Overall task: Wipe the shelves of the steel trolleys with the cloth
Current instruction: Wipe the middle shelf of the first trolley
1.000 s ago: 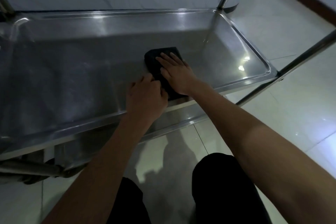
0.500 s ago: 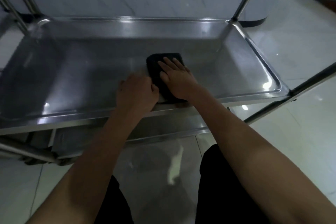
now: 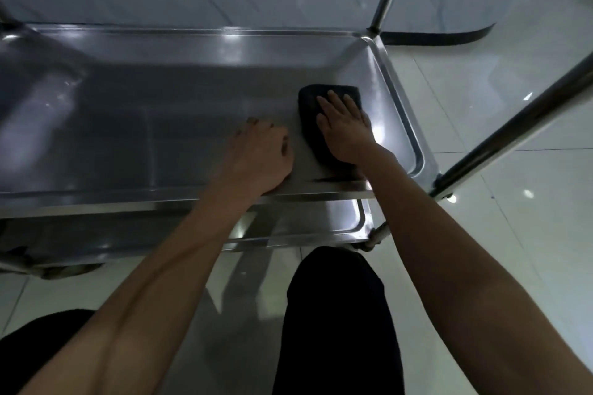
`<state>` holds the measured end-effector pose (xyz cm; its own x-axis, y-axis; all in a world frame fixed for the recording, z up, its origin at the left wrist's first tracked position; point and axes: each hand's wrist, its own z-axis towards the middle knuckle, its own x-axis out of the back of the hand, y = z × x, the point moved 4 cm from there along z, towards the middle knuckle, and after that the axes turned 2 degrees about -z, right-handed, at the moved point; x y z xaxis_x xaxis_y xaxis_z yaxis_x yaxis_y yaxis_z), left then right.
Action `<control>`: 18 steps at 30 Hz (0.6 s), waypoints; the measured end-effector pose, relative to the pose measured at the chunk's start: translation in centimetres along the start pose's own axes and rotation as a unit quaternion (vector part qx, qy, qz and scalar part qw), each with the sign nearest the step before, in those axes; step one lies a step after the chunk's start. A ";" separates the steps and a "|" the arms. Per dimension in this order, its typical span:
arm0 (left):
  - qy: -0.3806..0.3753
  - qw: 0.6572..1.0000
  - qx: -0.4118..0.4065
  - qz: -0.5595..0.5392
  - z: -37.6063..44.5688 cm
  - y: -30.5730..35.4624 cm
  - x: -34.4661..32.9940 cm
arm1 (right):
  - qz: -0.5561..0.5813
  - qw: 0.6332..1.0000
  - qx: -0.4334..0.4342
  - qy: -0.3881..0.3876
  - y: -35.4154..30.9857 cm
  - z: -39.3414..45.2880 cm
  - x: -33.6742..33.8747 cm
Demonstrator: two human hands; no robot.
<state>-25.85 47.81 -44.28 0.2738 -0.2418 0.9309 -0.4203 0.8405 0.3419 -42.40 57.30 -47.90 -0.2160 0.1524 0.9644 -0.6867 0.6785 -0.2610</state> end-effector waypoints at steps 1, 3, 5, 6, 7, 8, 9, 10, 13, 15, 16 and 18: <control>-0.003 1.000 0.001 0.003 0.4 1.0 -0.5 | -0.003 1.000 -0.005 0.005 1.4 0.1 0.4; -0.005 1.000 -0.004 0.023 1.1 2.7 -1.3 | -0.008 1.000 -0.015 0.013 4.0 0.1 1.1; -0.006 0.999 -0.007 0.036 1.6 3.9 -1.9 | -0.002 1.000 -0.021 0.020 6.2 -0.3 1.7; -0.006 0.999 -0.005 0.038 1.9 4.5 -2.2 | 0.003 0.999 -0.023 0.025 7.1 -0.5 2.0; -0.006 0.999 -0.001 0.040 2.1 4.9 -2.4 | 0.005 0.999 -0.024 0.029 7.6 -0.7 2.1; -0.007 0.999 0.005 0.042 2.3 5.2 -2.6 | 0.005 0.999 -0.026 0.031 7.9 -0.9 2.2; -0.009 0.999 0.010 0.038 2.5 5.3 -2.8 | 0.003 0.999 -0.028 0.035 7.9 -1.1 2.2; -0.009 0.999 0.014 0.032 2.5 5.5 -3.0 | -0.001 0.999 -0.032 0.042 7.9 -1.2 2.2; 0.003 0.999 0.016 0.034 2.5 5.6 -3.1 | -0.007 0.997 -0.036 0.065 7.4 -1.3 2.3; -0.002 0.999 0.011 0.041 2.4 5.3 -3.2 | -0.004 0.997 -0.038 0.063 7.4 -1.3 2.3; -0.002 0.999 0.006 0.043 2.3 5.1 -3.4 | -0.004 0.997 -0.038 0.064 7.4 -1.4 2.3; 0.003 0.999 -0.014 0.034 2.2 4.9 -3.5 | -0.006 0.997 -0.043 0.067 7.6 -1.4 2.3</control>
<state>-30.78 51.69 -45.61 0.2514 -0.1809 0.9508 -0.4136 0.8681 0.2745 -47.15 63.80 -47.58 -0.1098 0.2352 0.9657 -0.6258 0.7385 -0.2510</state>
